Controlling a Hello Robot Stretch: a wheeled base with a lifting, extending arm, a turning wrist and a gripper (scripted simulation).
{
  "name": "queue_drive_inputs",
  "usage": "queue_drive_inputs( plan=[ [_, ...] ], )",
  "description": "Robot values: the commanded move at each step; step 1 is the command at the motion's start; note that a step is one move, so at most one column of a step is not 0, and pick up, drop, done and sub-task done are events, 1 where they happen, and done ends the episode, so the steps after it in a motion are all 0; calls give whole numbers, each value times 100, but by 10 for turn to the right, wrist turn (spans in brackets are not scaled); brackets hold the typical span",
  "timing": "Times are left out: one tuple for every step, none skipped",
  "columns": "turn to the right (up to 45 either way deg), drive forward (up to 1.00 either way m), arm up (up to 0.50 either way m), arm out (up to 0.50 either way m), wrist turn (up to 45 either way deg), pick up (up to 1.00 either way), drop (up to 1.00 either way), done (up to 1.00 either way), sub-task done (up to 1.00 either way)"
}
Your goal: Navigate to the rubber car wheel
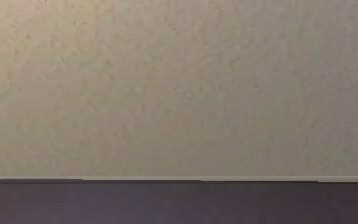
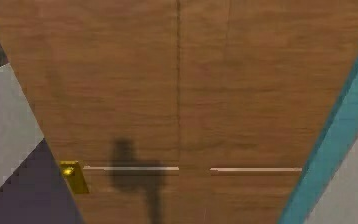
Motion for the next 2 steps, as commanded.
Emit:
queue_drive_inputs(
  plan=[
    [-30, 0, 0, 0, 0, 0, 0, 0, 0],
    [0, 50, 0, 0, 0, 0, 0, 0, 0]
  ],
)
